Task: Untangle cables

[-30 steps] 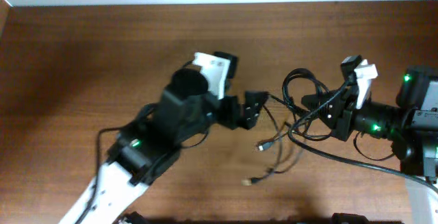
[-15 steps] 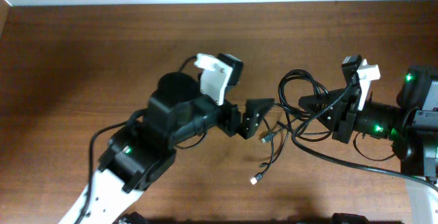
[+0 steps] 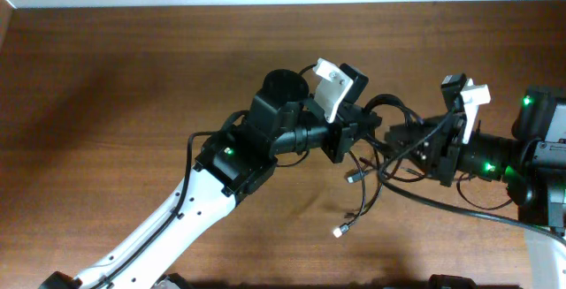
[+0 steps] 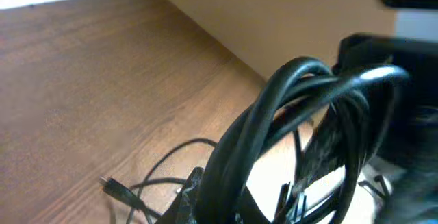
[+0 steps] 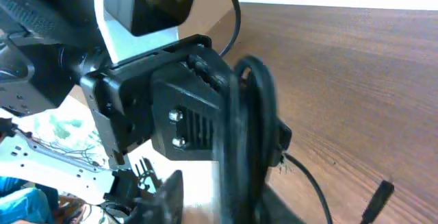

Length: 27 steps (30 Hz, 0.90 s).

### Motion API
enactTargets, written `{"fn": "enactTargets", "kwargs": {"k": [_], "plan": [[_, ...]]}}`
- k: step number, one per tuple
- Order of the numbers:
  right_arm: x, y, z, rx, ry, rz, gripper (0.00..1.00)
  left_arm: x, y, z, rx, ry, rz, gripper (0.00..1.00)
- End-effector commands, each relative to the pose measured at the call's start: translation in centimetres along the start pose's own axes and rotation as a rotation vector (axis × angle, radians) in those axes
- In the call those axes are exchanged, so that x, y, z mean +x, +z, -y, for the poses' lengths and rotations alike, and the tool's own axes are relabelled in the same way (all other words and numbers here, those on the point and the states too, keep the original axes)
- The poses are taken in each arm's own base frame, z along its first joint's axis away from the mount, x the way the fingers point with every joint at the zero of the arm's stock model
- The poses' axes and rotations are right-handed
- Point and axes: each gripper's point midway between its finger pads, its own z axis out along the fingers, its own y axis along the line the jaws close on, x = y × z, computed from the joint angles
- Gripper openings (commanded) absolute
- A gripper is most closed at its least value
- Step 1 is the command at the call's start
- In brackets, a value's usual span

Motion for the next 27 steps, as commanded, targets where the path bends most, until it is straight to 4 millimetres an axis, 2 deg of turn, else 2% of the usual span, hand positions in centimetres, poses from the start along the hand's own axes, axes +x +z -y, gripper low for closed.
{"fn": "enactTargets", "kwargs": {"k": [1, 2, 3, 6, 9, 10, 11, 12, 14, 15, 16, 17, 18, 19, 22, 24, 27], "plan": [[0.6, -0.3, 1.2, 0.096, 0.010, -0.027, 0.90, -0.6, -0.5, -0.9, -0.028, 0.004, 0.016, 0.00], [1.2, -0.4, 2.1, 0.152, 0.030, -0.049, 0.97, -0.7, -0.7, -1.6, -0.047, -0.006, 0.016, 0.00], [2.2, -0.7, 3.6, 0.243, 0.062, -0.088, 0.99, -0.5, -1.4, -4.1, -0.148, -0.110, 0.019, 0.00], [3.7, -1.5, 5.2, 0.360, 0.135, -0.137, 0.99, -0.3, -2.5, -7.5, -0.299, -0.191, 0.039, 0.00], [4.5, -1.5, 5.0, 0.355, 0.169, -0.160, 0.97, -0.2, -2.8, -8.3, -0.351, -0.208, 0.047, 0.00], [4.8, -1.4, 4.6, 0.337, 0.190, -0.171, 0.82, -0.3, -3.1, -9.1, -0.395, -0.271, 0.069, 0.00], [4.9, -1.1, 3.5, 0.278, 0.212, -0.169, 0.60, -0.4, -3.4, -9.8, -0.434, -0.410, 0.114, 0.00], [4.8, -1.0, 3.0, 0.246, 0.215, -0.162, 0.53, -0.4, -3.4, -9.8, -0.433, -0.442, 0.122, 0.00], [3.8, -0.5, 0.6, 0.097, 0.221, -0.122, 0.51, -0.3, -3.3, -9.7, -0.424, -0.566, 0.147, 0.00], [3.4, -0.3, -0.7, 0.022, 0.225, -0.103, 0.66, -0.5, -2.9, -8.9, -0.399, -0.630, 0.164, 0.00], [3.4, -0.3, -0.6, 0.024, 0.224, -0.102, 0.69, -1.2, -2.1, -7.5, -0.350, -0.623, 0.184, 0.00], [3.3, -0.3, -0.6, 0.019, 0.221, -0.100, 0.79, -1.6, -1.6, -6.6, -0.323, -0.606, 0.194, 0.00], [2.8, -0.2, -0.8, -0.004, 0.224, -0.087, 0.84, -2.6, -0.8, -4.6, -0.265, -0.568, 0.226, 0.00], [2.5, -0.1, -0.4, -0.001, 0.259, -0.081, 0.84, -3.1, -0.6, -4.0, -0.256, -0.556, 0.250, 0.00], [0.9, 0.7, 1.5, 0.009, 0.403, -0.051, 0.84, -3.4, -0.5, -4.0, -0.281, -0.706, 0.321, 0.00], [0.4, 1.1, 2.9, 0.028, 0.482, -0.042, 0.84, -3.4, -0.5, -4.0, -0.276, -0.738, 0.325, 0.00], [0.1, 1.8, 4.3, 0.030, 0.554, -0.043, 0.75, -3.0, 0.0, -3.0, -0.275, -0.731, 0.321, 0.00]]}}
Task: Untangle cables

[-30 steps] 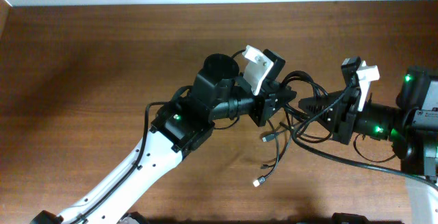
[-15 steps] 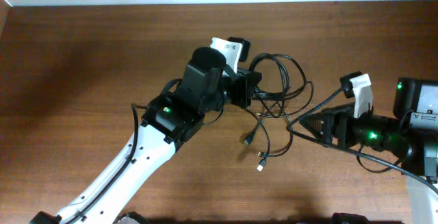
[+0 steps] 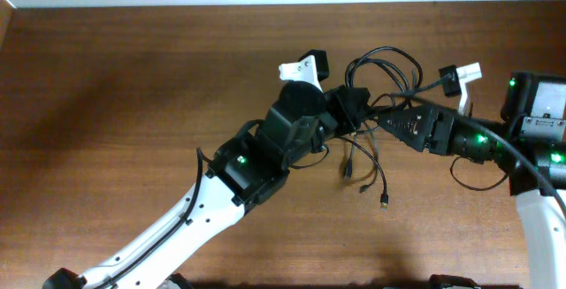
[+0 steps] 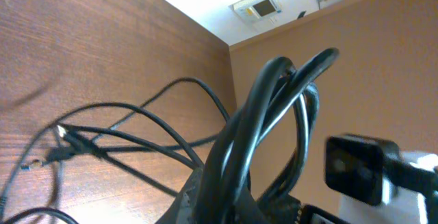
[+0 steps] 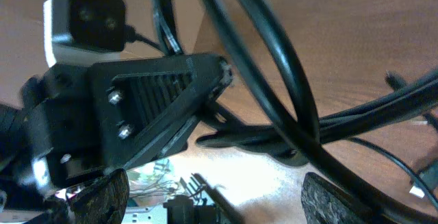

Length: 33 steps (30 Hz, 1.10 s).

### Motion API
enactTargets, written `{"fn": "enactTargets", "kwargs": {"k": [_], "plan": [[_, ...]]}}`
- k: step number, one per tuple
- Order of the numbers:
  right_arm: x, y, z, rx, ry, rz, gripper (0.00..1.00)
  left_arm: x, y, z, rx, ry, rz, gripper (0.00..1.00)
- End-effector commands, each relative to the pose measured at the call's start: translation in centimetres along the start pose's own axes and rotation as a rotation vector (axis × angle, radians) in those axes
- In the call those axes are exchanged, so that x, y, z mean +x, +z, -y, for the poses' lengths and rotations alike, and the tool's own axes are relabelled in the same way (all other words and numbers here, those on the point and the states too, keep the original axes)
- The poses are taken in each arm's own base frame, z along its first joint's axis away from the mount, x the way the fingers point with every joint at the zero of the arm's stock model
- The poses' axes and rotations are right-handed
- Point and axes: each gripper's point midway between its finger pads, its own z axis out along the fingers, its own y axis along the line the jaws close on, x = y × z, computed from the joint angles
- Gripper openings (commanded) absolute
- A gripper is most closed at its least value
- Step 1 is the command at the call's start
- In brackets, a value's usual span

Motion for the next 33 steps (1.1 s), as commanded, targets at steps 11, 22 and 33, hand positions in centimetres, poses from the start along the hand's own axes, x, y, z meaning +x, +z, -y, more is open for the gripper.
{"fn": "enactTargets", "kwargs": {"k": [11, 22, 33], "plan": [[-0.9, 0.1, 0.4, 0.015, 0.019, 0.020, 0.26, 2.9, -0.4, 4.2, 0.094, 0.012, 0.002, 0.00], [-0.7, 0.1, 0.4, 0.017, 0.034, 0.013, 0.38, 2.4, 1.3, 5.2, 0.150, 0.010, 0.058, 0.00], [-0.2, 0.0, -1.6, -0.102, 0.010, -0.019, 0.04, 1.9, 1.4, 3.3, 0.041, 0.018, 0.141, 0.00]]}}
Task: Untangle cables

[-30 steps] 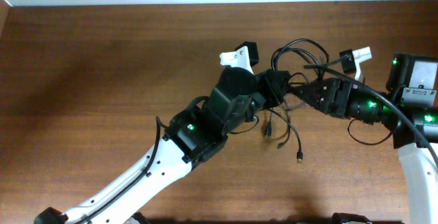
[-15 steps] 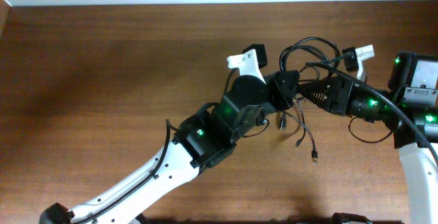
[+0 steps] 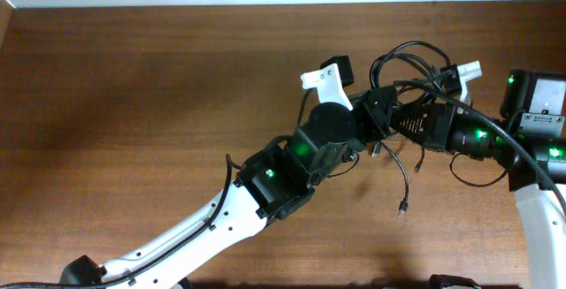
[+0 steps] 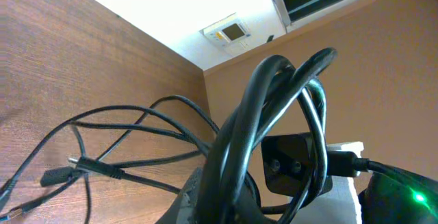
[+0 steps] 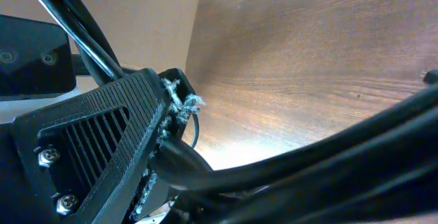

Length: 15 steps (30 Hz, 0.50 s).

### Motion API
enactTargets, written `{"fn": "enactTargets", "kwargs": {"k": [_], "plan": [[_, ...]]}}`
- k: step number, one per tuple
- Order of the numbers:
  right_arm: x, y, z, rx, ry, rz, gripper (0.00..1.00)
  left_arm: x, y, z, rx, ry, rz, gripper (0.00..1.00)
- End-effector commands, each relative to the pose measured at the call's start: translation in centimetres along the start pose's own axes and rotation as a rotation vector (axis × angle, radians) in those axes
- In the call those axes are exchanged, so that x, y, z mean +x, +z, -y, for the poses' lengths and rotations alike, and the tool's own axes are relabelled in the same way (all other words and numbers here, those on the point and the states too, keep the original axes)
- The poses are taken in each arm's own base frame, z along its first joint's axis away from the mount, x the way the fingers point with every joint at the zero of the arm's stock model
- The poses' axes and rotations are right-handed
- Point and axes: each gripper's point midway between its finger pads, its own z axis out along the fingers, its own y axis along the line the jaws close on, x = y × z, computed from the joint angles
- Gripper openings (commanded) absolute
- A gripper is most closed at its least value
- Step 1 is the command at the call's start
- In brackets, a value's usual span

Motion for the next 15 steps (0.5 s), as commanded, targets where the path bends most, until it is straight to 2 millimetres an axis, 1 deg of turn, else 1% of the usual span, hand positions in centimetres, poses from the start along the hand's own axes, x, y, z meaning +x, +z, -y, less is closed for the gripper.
{"fn": "enactTargets", "kwargs": {"k": [1, 2, 3, 5, 6, 7, 8, 10, 12, 13, 15], "plan": [[0.6, -0.6, -4.4, -0.232, -0.113, -0.044, 0.04, -0.8, -0.4, -3.2, -0.170, 0.035, 0.086, 0.00], [0.8, -1.1, -6.1, -0.316, -0.165, -0.052, 0.04, -1.2, -1.1, -5.8, -0.290, 0.067, 0.124, 0.00], [0.4, -1.6, -7.3, -0.364, -0.178, -0.054, 0.04, -1.9, -2.1, -8.2, -0.410, 0.107, 0.170, 0.00], [-0.5, -1.8, -8.2, -0.384, -0.203, -0.041, 0.04, -2.8, -3.9, -11.3, -0.574, 0.178, 0.224, 0.00], [-0.9, -1.9, -8.6, -0.391, -0.218, -0.035, 0.04, -3.1, -4.8, -12.4, -0.637, 0.210, 0.241, 0.00], [-1.0, -2.0, -8.6, -0.392, -0.227, -0.031, 0.04, -3.3, -5.0, -12.9, -0.660, 0.218, 0.243, 0.00], [-1.0, -1.9, -8.6, -0.392, -0.227, -0.031, 0.04, -3.4, -5.0, -12.8, -0.655, 0.214, 0.244, 0.00], [-1.0, -1.9, -8.6, -0.392, -0.227, -0.031, 0.04, -3.1, -4.2, -11.8, -0.596, 0.183, 0.230, 0.00], [-1.0, -1.9, -8.6, -0.392, -0.227, -0.031, 0.04, -3.0, -3.9, -11.4, -0.575, 0.173, 0.226, 0.00], [-1.1, -2.0, -8.7, -0.392, -0.231, -0.030, 0.04, -3.0, -3.9, -11.5, -0.579, 0.175, 0.223, 0.00], [-1.5, -2.1, -9.0, -0.396, -0.269, -0.016, 0.04, -2.4, -4.7, -13.0, -0.646, 0.207, 0.187, 0.00]]}}
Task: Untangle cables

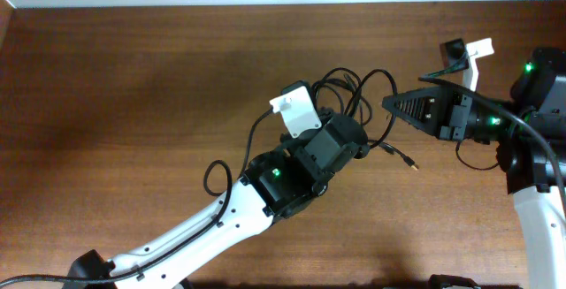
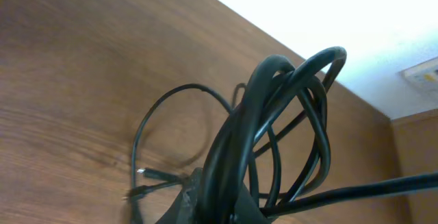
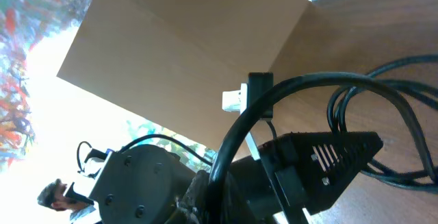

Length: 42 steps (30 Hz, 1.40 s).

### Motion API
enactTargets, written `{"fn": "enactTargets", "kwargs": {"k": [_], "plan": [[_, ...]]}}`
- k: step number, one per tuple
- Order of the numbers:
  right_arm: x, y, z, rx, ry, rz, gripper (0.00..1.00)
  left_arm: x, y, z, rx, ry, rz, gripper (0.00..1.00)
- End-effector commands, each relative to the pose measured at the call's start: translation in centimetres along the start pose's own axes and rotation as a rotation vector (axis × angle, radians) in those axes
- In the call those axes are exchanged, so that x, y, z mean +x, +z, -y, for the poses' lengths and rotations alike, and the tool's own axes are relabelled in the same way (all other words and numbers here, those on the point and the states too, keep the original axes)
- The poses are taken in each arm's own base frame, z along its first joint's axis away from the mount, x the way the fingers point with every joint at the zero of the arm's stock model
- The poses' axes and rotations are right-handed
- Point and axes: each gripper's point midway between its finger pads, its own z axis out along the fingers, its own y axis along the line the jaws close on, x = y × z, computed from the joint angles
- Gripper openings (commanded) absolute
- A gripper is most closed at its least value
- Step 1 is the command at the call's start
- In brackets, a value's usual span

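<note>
A bundle of thick black cable (image 1: 352, 90) hangs in loops over the wooden table (image 1: 133, 95). My left gripper (image 1: 349, 123) is shut on this coil (image 2: 274, 114) at its lower end, the jaws (image 2: 229, 198) pinching several strands. My right gripper (image 1: 390, 103) stands to the right of the bundle, pointing left, shut on one thick black strand (image 3: 301, 83) that arcs away toward the left gripper (image 3: 328, 159). Thin cables trail out of the bundle, one ending in a plug (image 1: 412, 161) on the table, others with small plugs (image 2: 147, 176) below the coil.
The table's far edge meets a white wall along the top. The left arm (image 1: 203, 236) crosses the near middle of the table. The right arm's base (image 1: 539, 130) stands at the right edge.
The grippers were nearly touching at the upper right. Now the left gripper and the bundle sit further left and nearer, with the right gripper drawn back to the right, a strand stretched between them.
First both grippers were close together on the bundle over the middle right, loose ends lying below. Then the bundle stood further back, its loops fanned out. It was then further right. Now the grippers are apart and the loops hang at the left gripper.
</note>
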Motion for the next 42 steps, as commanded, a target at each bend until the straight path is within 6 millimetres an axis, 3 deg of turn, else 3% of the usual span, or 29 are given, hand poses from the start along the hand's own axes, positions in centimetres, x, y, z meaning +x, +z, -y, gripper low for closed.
{"fn": "enactTargets", "kwargs": {"k": [1, 4, 6, 8, 10, 11, 14, 15, 19, 20, 23, 25, 26, 27, 30, 34, 35, 36, 37, 39, 42], "plan": [[-1.0, -0.2, -1.9, -0.032, -0.076, 0.004, 0.04, 0.1, -1.0, -2.1, -0.080, 0.073, -0.021, 0.00], [-3.5, -0.4, -4.1, -0.044, -0.149, 0.053, 0.04, 1.5, -1.7, -6.4, -0.237, 0.193, -0.102, 0.00], [-5.8, -0.9, -6.9, -0.063, -0.222, 0.130, 0.04, 2.6, -1.9, -8.8, -0.307, 0.211, -0.211, 0.00], [-7.7, -2.9, -8.2, -0.050, -0.228, 0.232, 0.04, 2.8, -2.0, -10.5, -0.356, 0.191, -0.283, 0.00], [-9.2, -5.6, -7.6, 0.003, -0.201, 0.323, 0.04, 2.4, -2.2, -12.4, -0.419, 0.185, -0.311, 0.00], [-10.2, -8.1, -6.8, 0.061, -0.202, 0.394, 0.04, 1.9, -2.5, -14.0, -0.479, 0.186, -0.323, 0.00], [-11.6, -13.3, -5.5, 0.178, -0.205, 0.536, 0.04, 0.8, -2.8, -16.5, -0.569, 0.163, -0.332, 0.00], [-12.0, -16.2, -4.9, 0.239, -0.202, 0.610, 0.04, 0.4, -2.7, -17.0, -0.585, 0.145, -0.333, 0.00], [-12.2, -21.0, -3.6, 0.331, -0.181, 0.714, 0.04, 0.0, -2.6, -18.0, -0.607, 0.090, -0.362, 0.00], [-12.4, -22.0, -2.7, 0.339, -0.161, 0.730, 0.04, 0.1, -2.6, -18.0, -0.607, 0.089, -0.365, 0.00], [-13.5, -25.8, 2.6, 0.364, -0.084, 0.773, 0.04, 1.0, -2.8, -17.6, -0.577, 0.097, -0.428, 0.00], [-13.5, -30.7, 7.9, 0.403, -0.004, 0.846, 0.04, 1.3, -2.8, -17.5, -0.560, 0.142, -0.458, 0.00], [-13.2, -32.1, 9.2, 0.418, 0.011, 0.866, 0.04, 1.4, -2.8, -17.4, -0.554, 0.138, -0.462, 0.00], [-12.4, -35.1, 11.8, 0.458, 0.023, 0.906, 0.04, 1.6, -2.7, -17.1, -0.540, 0.129, -0.471, 0.00], [-11.2, -39.0, 14.6, 0.490, 0.128, 1.017, 0.04, 1.8, -2.7, -17.0, -0.531, 0.123, -0.482, 0.00], [-10.5, -40.8, 16.9, 0.511, 0.410, 1.137, 0.04, 2.3, -2.5, -16.3, -0.497, 0.102, -0.511, 0.00], [-10.4, -41.5, 17.2, 0.577, 0.418, 1.158, 0.04, 2.4, -2.6, -16.2, -0.493, 0.099, -0.517, 0.00], [-9.8, -42.9, 17.5, 0.750, 0.436, 1.174, 0.04, 2.5, -2.6, -16.2, -0.492, 0.098, -0.521, 0.00], [-8.4, -44.7, 17.7, 1.034, 0.448, 1.156, 0.04, 2.5, -2.6, -16.2, -0.492, 0.098, -0.522, 0.00], [-6.2, -49.6, 15.7, 1.736, 0.364, 1.005, 0.04, 2.5, -2.6, -16.2, -0.491, 0.098, -0.522, 0.00], [-5.4, -50.8, 16.0, 1.923, 0.405, 1.001, 0.04, 2.6, -2.6, -16.1, -0.489, 0.096, -0.527, 0.00]]}}
